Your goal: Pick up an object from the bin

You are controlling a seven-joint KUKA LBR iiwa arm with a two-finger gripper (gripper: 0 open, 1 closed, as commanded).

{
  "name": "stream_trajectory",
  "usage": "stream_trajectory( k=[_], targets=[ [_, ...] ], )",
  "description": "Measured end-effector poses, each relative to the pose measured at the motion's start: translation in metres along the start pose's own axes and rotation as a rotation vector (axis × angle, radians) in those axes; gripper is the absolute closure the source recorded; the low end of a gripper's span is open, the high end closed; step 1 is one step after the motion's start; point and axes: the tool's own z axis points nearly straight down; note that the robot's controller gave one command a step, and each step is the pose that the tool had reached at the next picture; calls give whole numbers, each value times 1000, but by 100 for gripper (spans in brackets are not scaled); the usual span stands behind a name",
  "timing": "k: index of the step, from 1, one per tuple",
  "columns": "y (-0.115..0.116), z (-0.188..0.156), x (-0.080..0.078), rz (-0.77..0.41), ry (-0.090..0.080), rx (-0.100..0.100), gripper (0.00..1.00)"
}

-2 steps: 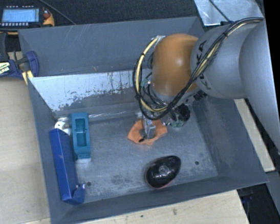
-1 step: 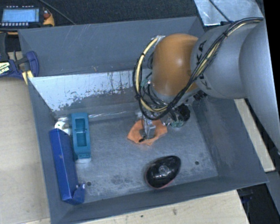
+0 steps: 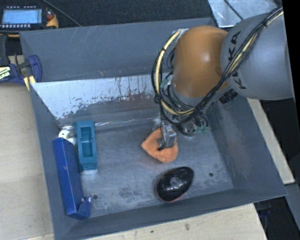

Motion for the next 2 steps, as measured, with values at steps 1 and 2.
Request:
stream_trajectory(
  k=[1, 2],
  targets=[
    [-6, -16, -4, 3, -23, 2, 100],
    [-9, -21, -1, 10, 10, -1, 100]
  ],
)
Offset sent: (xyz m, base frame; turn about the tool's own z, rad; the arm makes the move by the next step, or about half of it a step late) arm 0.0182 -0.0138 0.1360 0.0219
